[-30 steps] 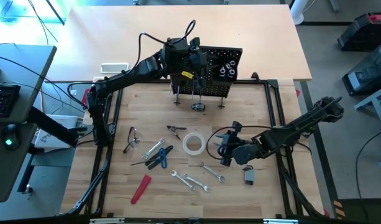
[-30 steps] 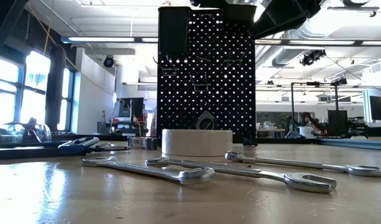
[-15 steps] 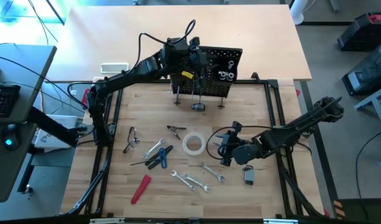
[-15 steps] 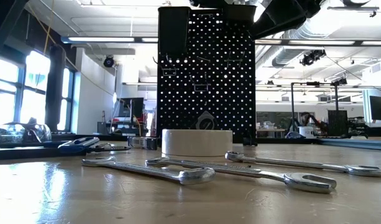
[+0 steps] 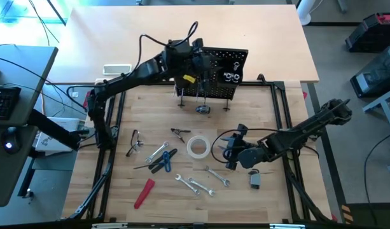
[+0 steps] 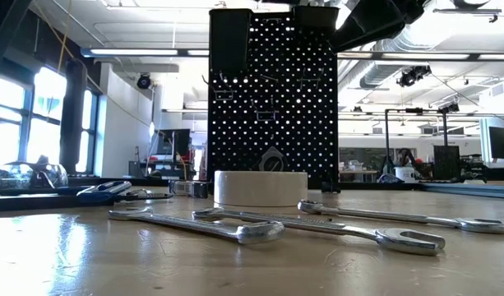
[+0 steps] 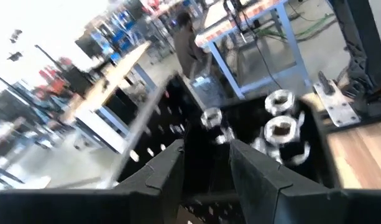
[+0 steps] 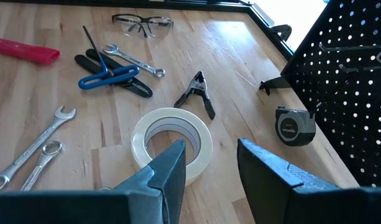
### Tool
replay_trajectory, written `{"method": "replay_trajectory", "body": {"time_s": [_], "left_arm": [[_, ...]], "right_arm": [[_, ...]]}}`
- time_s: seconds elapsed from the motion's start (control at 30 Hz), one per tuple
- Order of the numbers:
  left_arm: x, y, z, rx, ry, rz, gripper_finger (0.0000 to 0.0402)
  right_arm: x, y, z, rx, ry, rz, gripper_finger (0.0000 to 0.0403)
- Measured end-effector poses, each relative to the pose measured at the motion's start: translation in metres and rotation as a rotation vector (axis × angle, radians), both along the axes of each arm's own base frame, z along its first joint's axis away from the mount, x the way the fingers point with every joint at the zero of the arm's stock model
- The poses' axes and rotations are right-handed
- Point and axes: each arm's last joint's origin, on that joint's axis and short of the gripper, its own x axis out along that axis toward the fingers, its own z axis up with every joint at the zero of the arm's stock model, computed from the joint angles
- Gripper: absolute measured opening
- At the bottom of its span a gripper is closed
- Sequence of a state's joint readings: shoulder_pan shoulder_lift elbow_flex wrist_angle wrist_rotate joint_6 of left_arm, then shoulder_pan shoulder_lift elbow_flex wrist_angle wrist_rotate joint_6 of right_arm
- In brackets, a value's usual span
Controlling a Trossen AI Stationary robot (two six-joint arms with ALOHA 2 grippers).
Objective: Hang tools onto peg board
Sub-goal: Hang the silver wrench on the peg board
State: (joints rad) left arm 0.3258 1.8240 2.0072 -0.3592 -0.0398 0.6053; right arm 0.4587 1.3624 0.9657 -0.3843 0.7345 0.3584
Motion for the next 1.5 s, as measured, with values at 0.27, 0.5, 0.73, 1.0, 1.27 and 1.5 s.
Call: {"method": "replay_trajectory", "body": {"time_s": [0.27,0.5,0.73,1.0,1.27,1.5], "left_arm": [[-0.031,-0.035,0.027,0.050,0.041,0.014,0.0122],[-0.069,-0.072,0.033,-0.036,0.210,0.020,0.0123],[-0.099,-0.106,0.013,-0.219,0.493,0.038,0.0123],[-0.100,-0.159,-0.037,-0.346,0.753,0.007,0.0123],[-0.083,-0.219,-0.141,-0.328,0.834,-0.162,0.0123],[-0.085,-0.231,-0.223,-0.420,0.756,-0.238,0.0123]], "right_arm": [[-0.001,0.000,-0.001,0.006,0.009,0.005,0.0140],[-0.006,0.008,-0.003,0.041,0.058,0.078,0.0140],[-0.011,0.020,-0.005,0.101,0.106,0.192,0.0140],[-0.011,0.029,-0.006,0.114,0.087,0.224,0.0140],[0.006,0.042,-0.047,0.137,0.243,0.252,0.0140],[0.016,0.052,-0.075,0.189,0.303,0.251,0.0140]]}}
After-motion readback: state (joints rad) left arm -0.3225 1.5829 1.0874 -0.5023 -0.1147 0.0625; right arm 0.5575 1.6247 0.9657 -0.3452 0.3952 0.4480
